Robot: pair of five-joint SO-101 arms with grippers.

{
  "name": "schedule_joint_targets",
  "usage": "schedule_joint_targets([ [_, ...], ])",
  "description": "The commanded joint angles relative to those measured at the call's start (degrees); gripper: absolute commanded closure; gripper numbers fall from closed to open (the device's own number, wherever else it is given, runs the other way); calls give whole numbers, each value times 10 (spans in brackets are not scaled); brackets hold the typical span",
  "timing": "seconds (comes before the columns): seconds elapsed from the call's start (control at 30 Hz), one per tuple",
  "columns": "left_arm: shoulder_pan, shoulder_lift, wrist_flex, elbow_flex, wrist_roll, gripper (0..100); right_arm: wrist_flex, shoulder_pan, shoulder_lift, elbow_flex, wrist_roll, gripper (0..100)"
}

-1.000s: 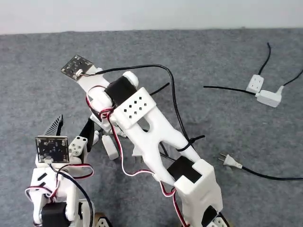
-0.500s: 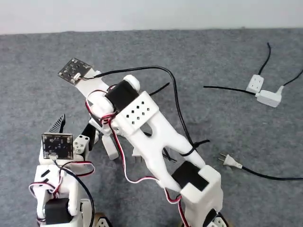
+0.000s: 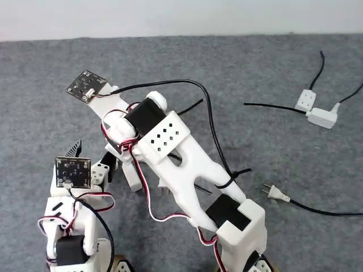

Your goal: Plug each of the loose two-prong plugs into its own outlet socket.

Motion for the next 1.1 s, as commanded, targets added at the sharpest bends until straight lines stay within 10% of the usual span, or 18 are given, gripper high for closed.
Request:
schedule_joint_targets([
  [0.0, 4, -2, -18, -4, -6, 732, 23, -13, -40, -4, 4, 991],
  [1.07, 6, -3, -18, 2, -4, 732, 22, -14, -37, -73, 6, 991],
])
